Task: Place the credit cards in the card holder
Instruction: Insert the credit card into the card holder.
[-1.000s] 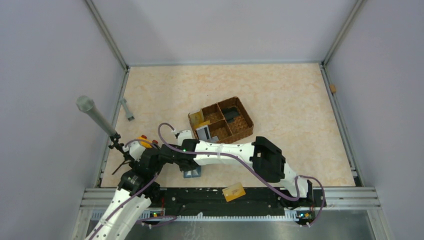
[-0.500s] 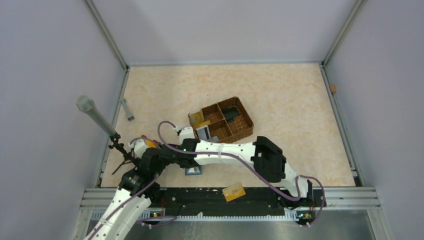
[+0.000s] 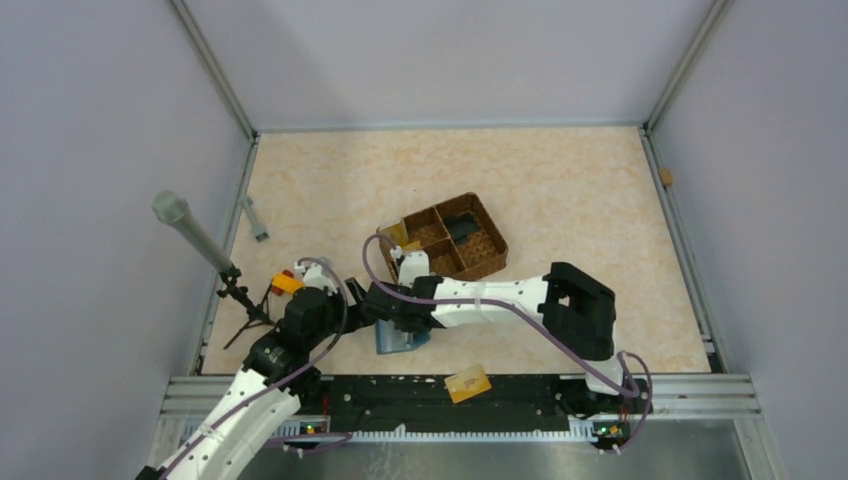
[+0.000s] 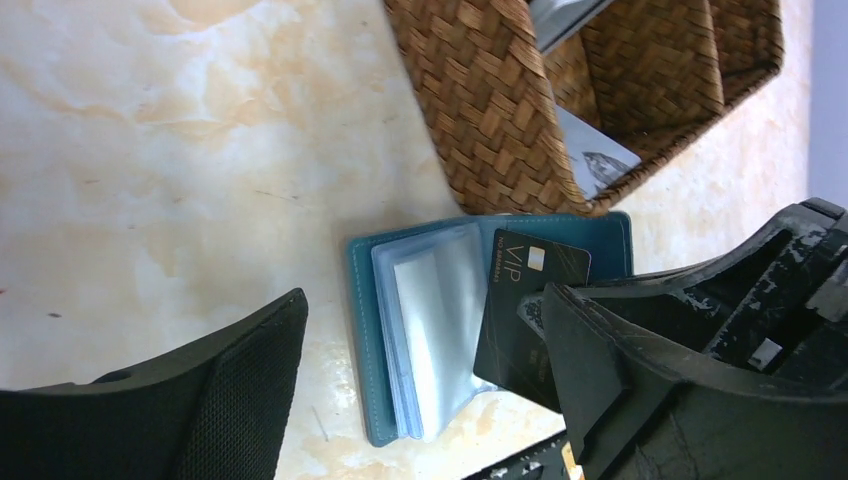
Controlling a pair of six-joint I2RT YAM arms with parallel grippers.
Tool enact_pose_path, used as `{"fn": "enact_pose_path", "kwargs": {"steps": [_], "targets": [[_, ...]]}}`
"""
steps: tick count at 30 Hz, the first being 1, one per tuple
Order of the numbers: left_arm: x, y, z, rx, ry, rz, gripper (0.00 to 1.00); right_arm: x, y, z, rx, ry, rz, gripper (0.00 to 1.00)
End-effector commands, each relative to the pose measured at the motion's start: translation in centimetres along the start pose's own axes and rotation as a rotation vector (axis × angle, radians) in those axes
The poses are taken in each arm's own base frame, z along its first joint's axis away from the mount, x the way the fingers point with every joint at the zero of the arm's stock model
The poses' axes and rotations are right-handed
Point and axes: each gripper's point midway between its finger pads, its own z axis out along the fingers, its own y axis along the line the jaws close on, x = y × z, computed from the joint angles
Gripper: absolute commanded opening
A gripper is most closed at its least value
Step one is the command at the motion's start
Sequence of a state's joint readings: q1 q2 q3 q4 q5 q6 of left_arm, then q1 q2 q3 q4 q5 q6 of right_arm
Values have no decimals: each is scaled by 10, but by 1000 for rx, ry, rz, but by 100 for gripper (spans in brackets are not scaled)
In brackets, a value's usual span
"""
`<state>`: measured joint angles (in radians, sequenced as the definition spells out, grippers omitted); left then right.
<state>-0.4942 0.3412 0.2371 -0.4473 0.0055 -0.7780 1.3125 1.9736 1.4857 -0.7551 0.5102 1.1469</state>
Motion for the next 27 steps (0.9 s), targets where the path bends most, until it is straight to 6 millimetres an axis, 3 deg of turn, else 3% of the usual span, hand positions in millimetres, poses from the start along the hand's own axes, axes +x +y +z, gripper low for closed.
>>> {"fn": "enact_pose_path", "kwargs": {"steps": [1,6,16,27], "targets": [[9,-19,2,113,50,32,87,12,-32,-5,34,21,-21,0],[29,-14,2,127,124,12,84,21,-47,-12,-15,31,4,0],[48,-29,8,245,175,-144,78,33,-97,-15,-32,36,40,0],[51,-61,11,393,199,-230,61,43,-116,-2,-152,76,95,0]]}}
